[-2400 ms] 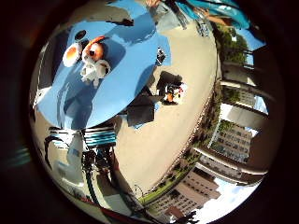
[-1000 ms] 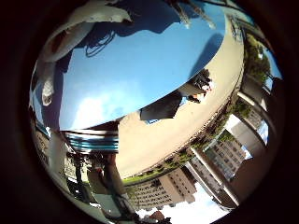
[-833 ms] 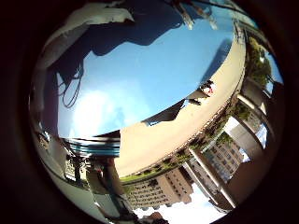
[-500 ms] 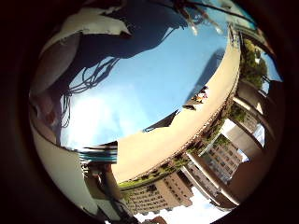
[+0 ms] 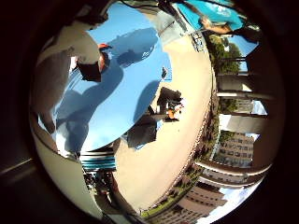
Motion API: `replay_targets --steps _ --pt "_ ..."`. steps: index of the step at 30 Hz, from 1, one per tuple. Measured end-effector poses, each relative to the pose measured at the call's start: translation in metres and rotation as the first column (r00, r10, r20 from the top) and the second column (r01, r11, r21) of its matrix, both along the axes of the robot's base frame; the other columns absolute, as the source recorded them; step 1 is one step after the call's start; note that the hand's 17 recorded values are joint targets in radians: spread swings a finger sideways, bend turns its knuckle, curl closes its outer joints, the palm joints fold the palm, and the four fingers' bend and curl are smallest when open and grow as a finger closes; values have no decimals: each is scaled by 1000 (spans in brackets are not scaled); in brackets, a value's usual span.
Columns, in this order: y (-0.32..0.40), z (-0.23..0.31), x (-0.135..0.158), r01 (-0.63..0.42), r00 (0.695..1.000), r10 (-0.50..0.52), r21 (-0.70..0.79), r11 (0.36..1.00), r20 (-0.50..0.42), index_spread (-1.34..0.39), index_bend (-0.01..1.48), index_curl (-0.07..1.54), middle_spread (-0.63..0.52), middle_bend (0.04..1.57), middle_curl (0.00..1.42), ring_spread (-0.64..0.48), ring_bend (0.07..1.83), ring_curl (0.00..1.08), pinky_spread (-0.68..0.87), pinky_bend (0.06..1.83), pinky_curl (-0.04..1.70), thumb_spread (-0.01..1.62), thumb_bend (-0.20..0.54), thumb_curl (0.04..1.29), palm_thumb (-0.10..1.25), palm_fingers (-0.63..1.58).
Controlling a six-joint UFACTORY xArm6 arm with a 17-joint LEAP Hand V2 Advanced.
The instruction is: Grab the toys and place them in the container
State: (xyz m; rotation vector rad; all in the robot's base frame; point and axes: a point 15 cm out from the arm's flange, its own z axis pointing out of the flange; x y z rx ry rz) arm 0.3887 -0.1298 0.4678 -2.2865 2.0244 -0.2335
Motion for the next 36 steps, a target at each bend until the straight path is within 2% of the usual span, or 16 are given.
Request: replay_targets --steps 4,8,17,22,24,25,27,29,30,31,32,33,36 --pt "67 54 10 -95 994 91 68 993 58 -729 835 493 -215 1218 993 -120 1410 855 144 1579 686 1089 -15 658 986 880" --pt "144 55 21 -197 980 193 102 975 46 -746 880 577 -213 1254 1016 -126 1449 870 126 1602 728 1089 -14 687 984 832" --pt "288 -12 63 -326 942 335 146 934 -37 -758 907 732 -208 1314 1037 -129 1511 879 107 1631 789 1090 -15 723 973 767" --pt "361 -58 91 -356 931 364 157 921 -23 -762 902 825 -204 1345 1041 -129 1541 879 100 1646 819 1092 -15 739 968 737" --pt "378 -74 99 -344 936 352 161 925 -25 -763 901 838 -203 1349 1041 -129 1544 879 99 1648 822 1093 -15 742 967 734" --pt "380 -77 100 -341 936 350 161 926 -27 -766 911 867 -201 1358 1040 -129 1533 875 99 1639 830 1084 -60 731 889 708" --pt "385 -88 102 -335 937 346 161 928 -44 -756 924 886 -195 1342 1022 -115 1522 858 106 1610 825 1092 -53 715 857 747" --pt "384 -96 100 -331 936 345 155 931 -67 -719 889 868 -170 1268 960 -73 1426 794 152 1541 782 1100 -87 676 764 770" --pt "383 -98 98 -331 935 345 154 931 -80 -697 844 851 -163 1205 927 -61 1394 780 178 1500 771 1110 -84 658 739 659" --pt "381 -101 94 -330 933 346 152 932 -101 -574 689 854 -150 938 862 18 1332 800 215 1577 832 1122 -82 620 679 90" --pt "379 -105 89 -327 929 346 150 933 -128 -527 665 842 -124 824 809 60 1227 770 239 1496 810 1128 -86 600 645 -187" --pt "378 -109 84 -332 923 353 148 932 -155 -475 595 786 -91 716 735 109 1064 694 269 1402 763 1135 -76 569 607 -297" --pt "377 -113 81 -366 906 388 151 918 -168 -419 428 662 -33 517 613 181 851 547 322 1253 653 1147 -60 516 556 -300"
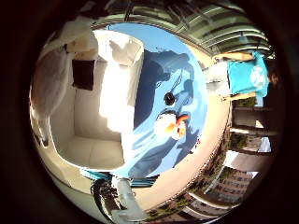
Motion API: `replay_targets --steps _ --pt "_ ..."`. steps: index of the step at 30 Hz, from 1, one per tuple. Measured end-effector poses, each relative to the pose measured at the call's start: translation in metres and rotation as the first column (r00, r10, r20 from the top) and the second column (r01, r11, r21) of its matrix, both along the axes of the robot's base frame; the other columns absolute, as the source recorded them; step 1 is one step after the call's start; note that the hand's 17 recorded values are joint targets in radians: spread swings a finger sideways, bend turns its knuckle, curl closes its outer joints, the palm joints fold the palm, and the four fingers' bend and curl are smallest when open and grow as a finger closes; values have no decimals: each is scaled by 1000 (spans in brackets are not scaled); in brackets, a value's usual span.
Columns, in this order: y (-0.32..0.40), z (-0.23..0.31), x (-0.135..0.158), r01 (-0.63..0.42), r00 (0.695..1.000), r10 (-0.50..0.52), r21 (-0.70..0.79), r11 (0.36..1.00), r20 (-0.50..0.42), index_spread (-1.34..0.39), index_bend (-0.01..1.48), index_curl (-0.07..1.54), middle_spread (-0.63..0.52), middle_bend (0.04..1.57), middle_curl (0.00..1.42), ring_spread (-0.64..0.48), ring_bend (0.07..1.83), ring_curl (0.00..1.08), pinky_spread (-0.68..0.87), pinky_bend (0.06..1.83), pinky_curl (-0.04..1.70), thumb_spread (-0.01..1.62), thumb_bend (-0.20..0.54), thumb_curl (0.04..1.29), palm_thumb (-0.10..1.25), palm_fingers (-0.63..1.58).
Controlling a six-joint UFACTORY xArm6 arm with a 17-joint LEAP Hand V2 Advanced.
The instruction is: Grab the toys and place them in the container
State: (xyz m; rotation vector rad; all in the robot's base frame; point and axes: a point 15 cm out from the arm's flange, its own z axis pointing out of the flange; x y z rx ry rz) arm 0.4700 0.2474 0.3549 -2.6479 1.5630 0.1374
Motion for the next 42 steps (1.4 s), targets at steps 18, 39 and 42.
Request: replay_targets --steps 18,39,42 --pt "-244 59 45 271 954 -268 -3 963 131 -209 154 390 72 210 401 303 557 335 473 901 404 1142 -28 367 518 65" --pt "-448 -157 21 401 860 -455 -246 882 -229 -142 149 246 126 184 358 291 493 312 457 823 305 1153 -28 327 531 12" --pt "-447 -181 19 391 851 -451 -249 886 -269 -138 151 240 127 183 352 290 487 311 455 822 297 1154 -27 324 533 16"
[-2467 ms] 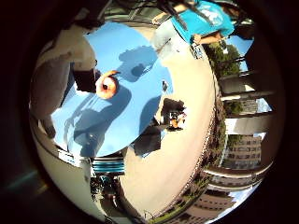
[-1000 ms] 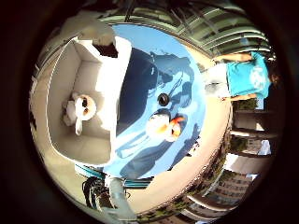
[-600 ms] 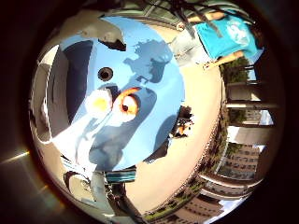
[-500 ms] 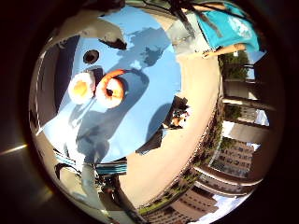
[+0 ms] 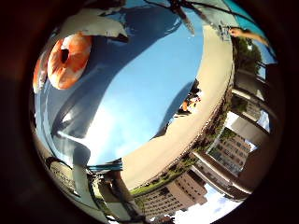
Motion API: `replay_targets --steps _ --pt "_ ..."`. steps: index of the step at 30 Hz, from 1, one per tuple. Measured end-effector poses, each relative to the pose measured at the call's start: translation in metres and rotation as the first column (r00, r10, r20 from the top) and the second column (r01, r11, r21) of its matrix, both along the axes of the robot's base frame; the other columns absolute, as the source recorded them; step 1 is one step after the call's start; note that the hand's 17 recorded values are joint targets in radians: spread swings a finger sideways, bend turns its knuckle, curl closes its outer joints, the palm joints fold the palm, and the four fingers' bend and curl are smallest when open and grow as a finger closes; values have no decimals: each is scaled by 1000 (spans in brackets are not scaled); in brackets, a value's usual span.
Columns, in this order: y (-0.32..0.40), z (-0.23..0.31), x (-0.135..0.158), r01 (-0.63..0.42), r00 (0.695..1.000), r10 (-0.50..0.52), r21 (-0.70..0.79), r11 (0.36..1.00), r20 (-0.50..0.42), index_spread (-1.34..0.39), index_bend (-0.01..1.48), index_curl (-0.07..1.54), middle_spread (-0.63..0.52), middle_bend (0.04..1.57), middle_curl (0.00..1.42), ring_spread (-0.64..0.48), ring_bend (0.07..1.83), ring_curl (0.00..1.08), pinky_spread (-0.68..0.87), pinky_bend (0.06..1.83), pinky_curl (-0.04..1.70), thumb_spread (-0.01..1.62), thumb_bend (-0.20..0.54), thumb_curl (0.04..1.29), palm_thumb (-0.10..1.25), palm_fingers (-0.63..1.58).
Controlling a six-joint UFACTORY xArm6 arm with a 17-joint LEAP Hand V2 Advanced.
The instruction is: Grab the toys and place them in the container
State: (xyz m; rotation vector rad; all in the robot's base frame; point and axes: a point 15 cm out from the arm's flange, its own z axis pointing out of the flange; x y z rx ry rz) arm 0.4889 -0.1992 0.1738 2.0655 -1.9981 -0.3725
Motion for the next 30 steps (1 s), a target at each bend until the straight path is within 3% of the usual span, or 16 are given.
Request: replay_targets --steps 6,10,14,16,18,21,25,30 --pt "7 -36 2 -10 999 10 8 1000 -31 -126 151 230 127 182 344 289 480 311 453 824 282 1155 -27 321 534 21" --pt "14 -46 7 -27 999 27 6 1000 -31 -58 151 226 96 208 350 277 520 314 450 810 260 1153 -22 321 551 143" --pt "20 -39 14 -42 999 42 -2 999 -9 -78 133 203 -6 344 402 211 738 364 431 936 271 1147 -4 340 637 590" --pt "18 -32 19 -49 999 49 -15 999 13 -154 115 171 -45 547 487 174 945 435 406 968 289 1132 4 360 709 816" --pt "13 -22 21 -66 997 68 -46 997 23 -203 134 152 -74 696 562 134 1093 502 394 981 311 1123 4 374 754 888" --pt "7 1 27 -83 995 88 -86 993 54 -305 204 117 -123 902 688 59 1268 606 368 1142 389 1102 13 413 857 1031" --pt "3 52 31 -65 986 81 -108 992 143 -358 253 108 -141 953 732 29 1286 631 343 1227 424 1100 18 433 904 1084" --pt "13 126 28 -51 963 79 -117 992 256 -522 461 111 -172 1071 851 -35 1341 701 262 1409 552 1130 24 511 989 1068"
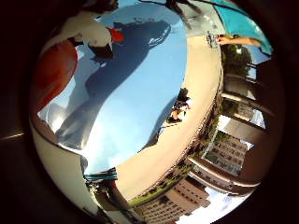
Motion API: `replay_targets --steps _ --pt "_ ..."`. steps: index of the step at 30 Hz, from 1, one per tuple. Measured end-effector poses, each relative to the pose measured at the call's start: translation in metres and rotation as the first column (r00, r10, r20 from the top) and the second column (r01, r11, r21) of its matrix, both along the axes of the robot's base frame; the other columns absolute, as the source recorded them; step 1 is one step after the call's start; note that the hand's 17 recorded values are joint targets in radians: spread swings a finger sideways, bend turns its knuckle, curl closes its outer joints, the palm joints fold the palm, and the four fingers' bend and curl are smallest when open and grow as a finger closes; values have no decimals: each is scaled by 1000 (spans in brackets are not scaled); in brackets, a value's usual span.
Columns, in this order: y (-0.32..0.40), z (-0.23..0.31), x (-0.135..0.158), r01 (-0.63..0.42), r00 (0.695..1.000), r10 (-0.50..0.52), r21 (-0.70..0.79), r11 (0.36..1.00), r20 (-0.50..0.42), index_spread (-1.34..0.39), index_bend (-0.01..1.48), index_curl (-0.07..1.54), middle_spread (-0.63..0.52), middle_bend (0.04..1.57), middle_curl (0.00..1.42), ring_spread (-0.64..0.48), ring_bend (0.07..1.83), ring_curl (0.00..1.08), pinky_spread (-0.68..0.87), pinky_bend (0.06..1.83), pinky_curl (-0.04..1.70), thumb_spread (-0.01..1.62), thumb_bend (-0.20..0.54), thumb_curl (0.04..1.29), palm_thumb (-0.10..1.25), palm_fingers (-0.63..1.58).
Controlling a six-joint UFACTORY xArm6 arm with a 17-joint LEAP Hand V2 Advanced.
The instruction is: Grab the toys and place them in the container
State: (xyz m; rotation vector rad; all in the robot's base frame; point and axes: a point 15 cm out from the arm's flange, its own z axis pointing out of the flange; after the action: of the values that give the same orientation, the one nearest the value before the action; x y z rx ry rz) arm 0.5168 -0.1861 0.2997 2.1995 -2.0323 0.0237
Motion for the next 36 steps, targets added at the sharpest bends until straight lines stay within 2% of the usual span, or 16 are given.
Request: replay_targets --steps 7,11,16,20,26,31,35,36 --pt "68 111 -31 -87 990 87 -4 996 111 -685 651 110 -185 1147 946 -80 1394 752 195 1477 654 1140 -13 577 995 975" --pt "132 166 -43 -194 958 193 -17 981 212 -747 745 111 -188 1176 982 -92 1417 770 172 1497 699 1139 -18 603 982 939" --pt "223 184 -57 -322 919 315 -10 947 238 -790 839 114 -190 1203 1011 -101 1441 786 154 1508 743 1138 -16 628 974 904" --pt "338 171 -72 -445 872 431 10 895 233 -806 883 118 -190 1214 1022 -103 1453 792 147 1512 764 1139 -16 638 971 889" --pt "415 113 -54 -498 852 485 21 867 195 -825 943 118 -188 1236 1033 -106 1465 798 137 1525 796 1134 -15 657 970 881" --pt "451 64 -38 -501 856 489 36 865 171 -833 978 118 -187 1250 1038 -107 1479 805 131 1528 818 1134 -19 666 960 866" --pt "458 46 -23 -464 875 448 51 885 184 -829 1015 124 -185 1254 1039 -105 1473 805 128 1517 833 1142 -52 650 865 832" --pt "455 44 -21 -459 878 443 51 887 180 -789 1073 151 -180 1217 1019 -86 1444 784 142 1481 822 1154 -60 628 815 880"
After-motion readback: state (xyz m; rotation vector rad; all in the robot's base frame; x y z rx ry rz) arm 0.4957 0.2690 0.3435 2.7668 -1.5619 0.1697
